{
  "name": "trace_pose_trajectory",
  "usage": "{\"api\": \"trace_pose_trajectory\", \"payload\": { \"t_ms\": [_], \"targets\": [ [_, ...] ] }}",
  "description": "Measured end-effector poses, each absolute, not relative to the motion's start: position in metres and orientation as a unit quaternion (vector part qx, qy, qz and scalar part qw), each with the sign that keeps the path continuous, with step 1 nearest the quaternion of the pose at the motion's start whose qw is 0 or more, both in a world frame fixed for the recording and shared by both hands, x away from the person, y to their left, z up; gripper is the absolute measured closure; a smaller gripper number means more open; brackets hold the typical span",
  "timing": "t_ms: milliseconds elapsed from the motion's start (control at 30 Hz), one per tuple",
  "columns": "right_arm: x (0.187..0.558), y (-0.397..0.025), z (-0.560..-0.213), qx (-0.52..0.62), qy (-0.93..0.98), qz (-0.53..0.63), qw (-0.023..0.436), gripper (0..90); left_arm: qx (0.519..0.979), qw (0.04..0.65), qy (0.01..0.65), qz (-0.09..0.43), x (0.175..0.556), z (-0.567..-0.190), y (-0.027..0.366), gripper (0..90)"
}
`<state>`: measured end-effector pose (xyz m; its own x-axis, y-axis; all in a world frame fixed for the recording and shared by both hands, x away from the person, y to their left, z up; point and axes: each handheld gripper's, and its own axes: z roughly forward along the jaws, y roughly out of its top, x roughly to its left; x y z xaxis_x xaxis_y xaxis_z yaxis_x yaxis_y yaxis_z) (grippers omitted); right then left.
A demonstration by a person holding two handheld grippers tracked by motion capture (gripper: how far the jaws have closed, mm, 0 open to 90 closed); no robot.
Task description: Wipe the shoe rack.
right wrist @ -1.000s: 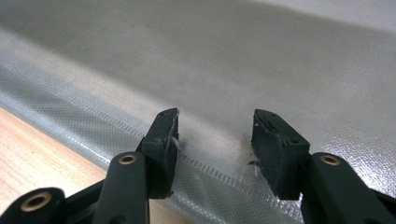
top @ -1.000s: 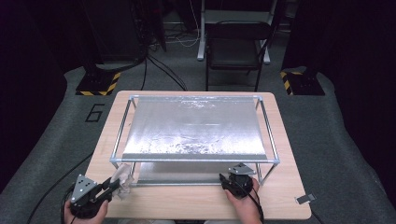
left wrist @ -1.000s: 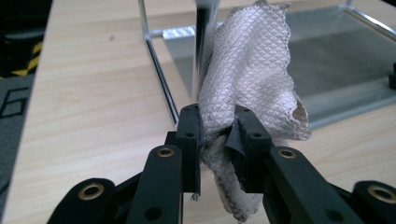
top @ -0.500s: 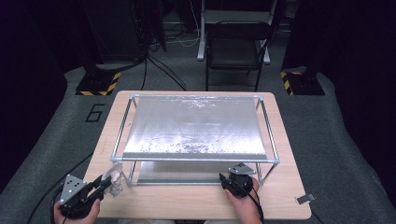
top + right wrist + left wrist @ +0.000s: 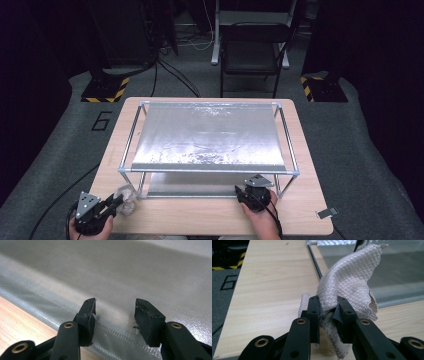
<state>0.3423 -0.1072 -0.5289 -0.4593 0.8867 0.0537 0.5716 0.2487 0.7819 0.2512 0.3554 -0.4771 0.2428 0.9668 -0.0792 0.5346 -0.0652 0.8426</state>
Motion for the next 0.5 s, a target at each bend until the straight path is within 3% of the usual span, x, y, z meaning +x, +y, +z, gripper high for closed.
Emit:
{"api": "trace_pose_trajectory", "payload": {
  "t_ms": [167, 500],
  "targets": [
    [0.342, -0.107, -0.529, 0.478, 0.763, 0.384, 0.205, 51.5, 0.673, 0.399, 0.562, 0.269, 0.252, -0.48, 0.36, 75.0],
    [0.342, -0.107, -0.528, 0.476, 0.764, 0.386, 0.2, 52.0, 0.662, 0.422, 0.544, 0.296, 0.254, -0.449, 0.36, 75.0]
  ]
}}
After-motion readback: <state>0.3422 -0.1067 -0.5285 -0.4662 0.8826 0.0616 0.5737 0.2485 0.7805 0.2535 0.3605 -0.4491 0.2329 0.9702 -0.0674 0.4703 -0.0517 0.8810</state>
